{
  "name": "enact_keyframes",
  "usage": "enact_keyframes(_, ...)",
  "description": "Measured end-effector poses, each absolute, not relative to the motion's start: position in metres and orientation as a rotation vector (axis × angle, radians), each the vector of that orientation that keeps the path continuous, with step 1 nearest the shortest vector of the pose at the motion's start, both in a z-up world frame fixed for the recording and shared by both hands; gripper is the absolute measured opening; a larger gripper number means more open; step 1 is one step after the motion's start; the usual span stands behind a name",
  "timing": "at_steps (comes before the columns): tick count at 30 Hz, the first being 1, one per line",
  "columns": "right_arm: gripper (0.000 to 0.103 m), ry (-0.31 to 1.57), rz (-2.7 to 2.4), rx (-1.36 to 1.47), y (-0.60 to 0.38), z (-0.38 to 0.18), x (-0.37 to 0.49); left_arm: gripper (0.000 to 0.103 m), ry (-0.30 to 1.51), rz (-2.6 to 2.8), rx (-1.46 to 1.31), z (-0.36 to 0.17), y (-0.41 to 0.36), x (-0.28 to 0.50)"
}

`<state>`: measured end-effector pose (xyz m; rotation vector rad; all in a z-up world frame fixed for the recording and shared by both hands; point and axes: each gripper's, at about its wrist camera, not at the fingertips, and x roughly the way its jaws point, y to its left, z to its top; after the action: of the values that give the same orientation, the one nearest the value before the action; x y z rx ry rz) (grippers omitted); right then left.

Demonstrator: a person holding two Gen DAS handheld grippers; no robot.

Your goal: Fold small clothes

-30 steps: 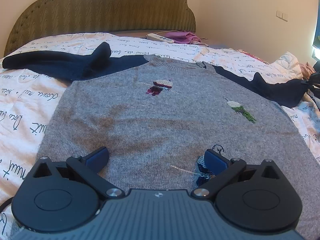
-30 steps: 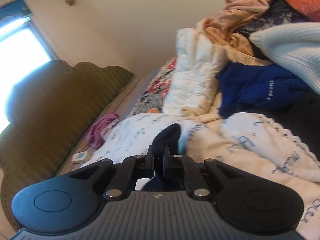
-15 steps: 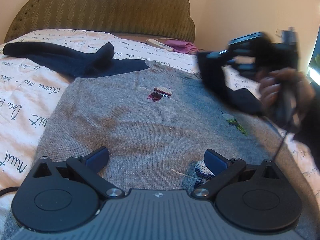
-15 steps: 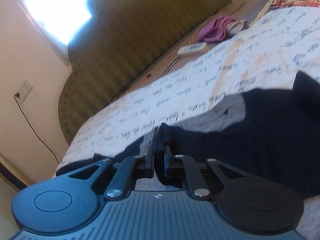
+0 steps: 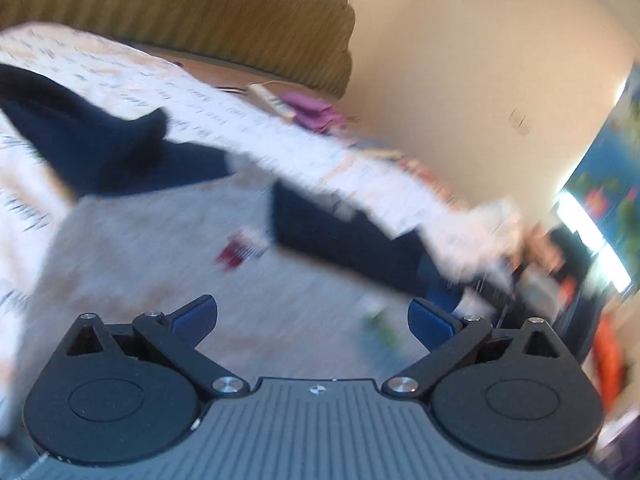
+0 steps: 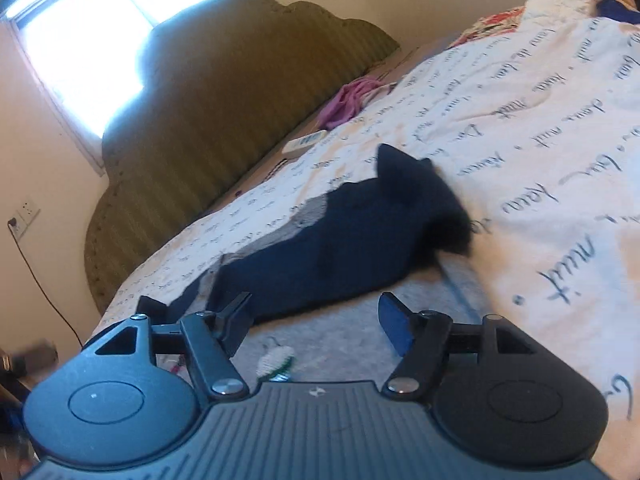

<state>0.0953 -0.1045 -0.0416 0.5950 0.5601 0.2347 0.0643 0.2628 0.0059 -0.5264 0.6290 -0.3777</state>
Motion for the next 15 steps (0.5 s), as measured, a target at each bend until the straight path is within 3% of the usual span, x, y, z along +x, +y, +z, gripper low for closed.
enact_keyframes(3, 0.067, 0.528, 0.212, 0.615, -0.112, -0.061, 0.087, 0.101, 0.702, -0.435, -0.669, 0.003, 0.257, 0.127)
enact_keyframes(6, 0.072, 0.515, 0.220, 0.639, -0.116, -0.061, 0.086, 0.081, 0.824, -0.313, -0.702, -0.022, 0.249, 0.180)
enact_keyframes(8, 0.073, 0.513, 0.228, 0.655, -0.119, -0.063, 0.085, 0.079, 0.938, -0.279, -0.763, -0.048, 0.248, 0.206)
enact_keyframes(12, 0.076, 0.504, 0.245, 0.683, -0.121, -0.064, 0.086, 0.076, 0.915, -0.287, -0.700, -0.047, 0.238, 0.219)
enact_keyframes(14, 0.077, 0.501, 0.249, 0.687, -0.121, -0.065, 0.086, 0.055, 0.920, -0.274, -0.642, -0.046, 0.227, 0.226)
enact_keyframes(15, 0.077, 0.500, 0.249, 0.688, -0.121, -0.065, 0.086, 0.037, 0.929, -0.259, -0.603, -0.046, 0.223, 0.228)
